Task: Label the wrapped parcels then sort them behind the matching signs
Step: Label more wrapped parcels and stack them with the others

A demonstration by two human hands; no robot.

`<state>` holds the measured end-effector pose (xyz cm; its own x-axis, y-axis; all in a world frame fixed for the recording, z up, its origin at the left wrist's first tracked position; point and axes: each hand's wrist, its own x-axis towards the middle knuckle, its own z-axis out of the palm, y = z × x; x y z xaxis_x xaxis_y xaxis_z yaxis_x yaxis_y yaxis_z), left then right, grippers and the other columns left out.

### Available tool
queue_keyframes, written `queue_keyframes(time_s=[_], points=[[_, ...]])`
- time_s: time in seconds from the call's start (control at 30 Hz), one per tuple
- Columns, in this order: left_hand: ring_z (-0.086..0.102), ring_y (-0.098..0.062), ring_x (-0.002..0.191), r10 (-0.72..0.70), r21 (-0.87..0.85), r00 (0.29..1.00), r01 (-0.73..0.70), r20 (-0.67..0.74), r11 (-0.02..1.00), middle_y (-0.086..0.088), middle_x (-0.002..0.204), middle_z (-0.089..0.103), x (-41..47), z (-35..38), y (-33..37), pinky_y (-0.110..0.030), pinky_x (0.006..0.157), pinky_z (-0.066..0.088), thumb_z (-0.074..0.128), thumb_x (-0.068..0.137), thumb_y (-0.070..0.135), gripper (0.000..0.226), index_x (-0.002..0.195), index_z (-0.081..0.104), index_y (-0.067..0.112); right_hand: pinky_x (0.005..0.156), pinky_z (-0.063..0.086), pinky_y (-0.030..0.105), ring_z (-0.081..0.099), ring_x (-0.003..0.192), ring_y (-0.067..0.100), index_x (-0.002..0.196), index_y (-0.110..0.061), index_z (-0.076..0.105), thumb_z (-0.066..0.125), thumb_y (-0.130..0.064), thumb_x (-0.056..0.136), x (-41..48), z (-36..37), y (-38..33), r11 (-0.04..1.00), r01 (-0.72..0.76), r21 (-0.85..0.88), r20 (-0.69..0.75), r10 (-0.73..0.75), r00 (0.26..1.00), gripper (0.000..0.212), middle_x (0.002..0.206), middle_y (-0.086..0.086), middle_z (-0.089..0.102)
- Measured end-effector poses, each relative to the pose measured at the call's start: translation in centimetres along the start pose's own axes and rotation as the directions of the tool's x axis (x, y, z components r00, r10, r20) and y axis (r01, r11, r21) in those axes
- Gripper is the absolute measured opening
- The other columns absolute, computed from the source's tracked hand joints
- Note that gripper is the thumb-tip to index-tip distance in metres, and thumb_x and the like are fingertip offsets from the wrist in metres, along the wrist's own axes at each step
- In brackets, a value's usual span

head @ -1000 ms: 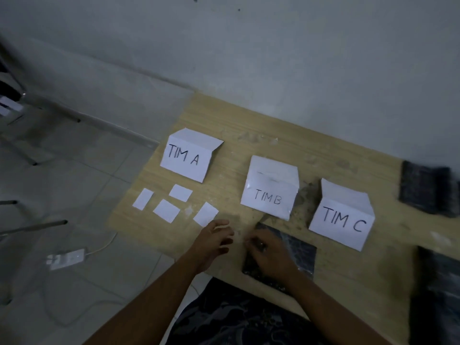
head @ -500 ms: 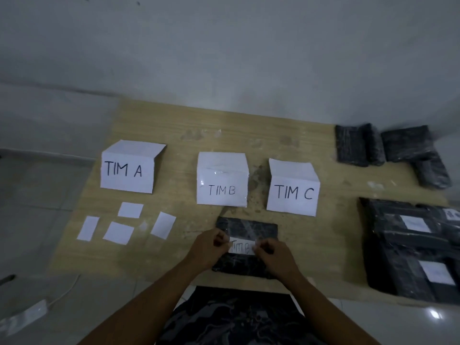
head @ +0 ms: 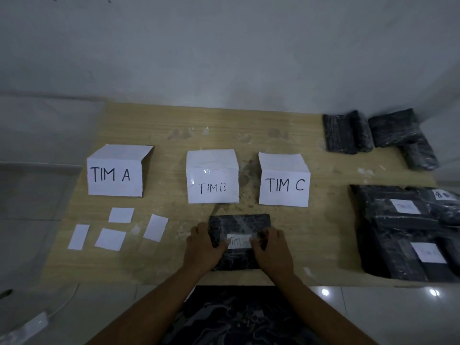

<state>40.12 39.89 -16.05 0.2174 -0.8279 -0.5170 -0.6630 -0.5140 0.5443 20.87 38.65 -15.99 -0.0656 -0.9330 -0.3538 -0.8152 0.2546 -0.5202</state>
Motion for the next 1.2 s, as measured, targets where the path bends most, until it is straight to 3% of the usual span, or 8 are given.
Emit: queue_keyframes(time_s=[0.27,0.4,0.5,0.6,0.8,0.97,1.1,1.2], points=[[0.054,-0.027,0.101,-0.105,-0.142,0.990,0.117,0.091,0.983,-0.011,0.121,0.045,0.5,0.7,0.9,-0.035,0.081,0.051,0.066,0.080,0.056,0.067,0.121,0.042,0.009,0.092,0.044,0.043,0.042,0.116,0.033,0.129,-0.012,0.036,0.066,-0.066,0.073,0.2,0.8,0.3,0.983,-0.182,0.034,0.037,0.181,0.983,0.083,0.128,0.011,0.035],[0.055,-0.026,0.114,-0.099,-0.352,0.988,0.135,0.119,0.926,-0.003,0.133,0.051,0.2,0.7,0.7,-0.036,0.095,0.049,0.068,0.078,0.056,0.074,0.134,0.043,0.015,0.074,0.052,0.032,0.060,0.094,0.020,0.109,-0.019,0.048,0.073,-0.050,0.078,0.6,-0.3,0.8,0.923,-0.187,0.337,0.026,0.190,0.982,0.050,0.109,0.005,0.059],[0.051,-0.022,0.123,-0.034,-0.445,0.997,0.062,0.071,0.893,0.007,0.136,0.046,-0.5,0.4,2.1,-0.029,0.095,0.043,0.064,0.084,0.051,0.076,0.146,0.031,0.022,0.063,0.046,0.017,0.059,0.084,0.010,0.109,-0.023,0.045,0.074,-0.041,0.080,0.2,-2.1,0.5,0.865,-0.150,0.479,-0.011,0.177,0.984,0.045,0.098,-0.006,0.057],[0.050,-0.010,0.114,0.040,-0.523,0.998,-0.008,0.049,0.852,0.014,0.132,0.044,-1.1,0.9,4.4,-0.025,0.093,0.043,0.066,0.084,0.047,0.077,0.146,0.023,0.030,0.061,0.045,0.012,0.059,0.082,0.004,0.109,-0.023,0.045,0.077,-0.038,0.078,-0.1,-3.4,0.6,0.852,-0.107,0.512,-0.105,0.186,0.977,0.047,0.094,-0.013,0.055],[0.056,-0.009,0.103,0.143,-0.514,0.987,-0.090,0.066,0.853,0.010,0.122,0.055,-1.0,2.3,8.2,-0.024,0.086,0.046,0.080,0.071,0.042,0.072,0.130,0.041,0.027,0.057,0.045,0.013,0.063,0.086,0.016,0.109,-0.020,0.045,0.059,-0.034,0.092,-0.3,-6.6,2.9,0.835,-0.059,0.547,-0.247,0.228,0.942,0.026,0.093,-0.005,0.060],[0.058,-0.004,0.107,0.246,-0.514,0.969,-0.206,0.009,0.833,0.015,0.125,0.056,-0.9,3.9,12.1,-0.008,0.077,0.046,0.072,0.078,0.049,0.071,0.138,0.041,0.029,0.058,0.048,0.007,0.059,0.086,0.000,0.111,-0.016,0.042,0.072,-0.030,0.084,-0.2,-9.4,4.3,0.795,-0.051,0.605,-0.267,0.263,0.927,0.044,0.097,-0.011,0.056],[0.059,-0.009,0.110,0.271,-0.497,0.962,-0.231,0.009,0.836,0.012,0.124,0.058,-0.6,5.9,16.1,-0.024,0.088,0.049,0.063,0.085,0.050,0.059,0.136,0.043,0.029,0.057,0.045,0.014,0.062,0.085,0.009,0.103,-0.019,0.045,0.054,-0.034,0.095,0.5,-12.6,6.8,0.792,-0.017,0.610,-0.344,0.284,0.895,0.019,0.091,-0.010,0.057],[0.061,-0.012,0.105,0.266,-0.495,0.962,-0.205,0.055,0.844,0.006,0.123,0.059,-0.7,7.4,19.2,-0.027,0.084,0.051,0.064,0.082,0.051,0.065,0.136,0.040,0.024,0.062,0.046,0.013,0.059,0.087,0.004,0.109,-0.021,0.043,0.061,-0.035,0.091,1.1,-15.5,8.4,0.801,0.027,0.598,-0.359,0.237,0.903,0.029,0.098,-0.010,0.057]])
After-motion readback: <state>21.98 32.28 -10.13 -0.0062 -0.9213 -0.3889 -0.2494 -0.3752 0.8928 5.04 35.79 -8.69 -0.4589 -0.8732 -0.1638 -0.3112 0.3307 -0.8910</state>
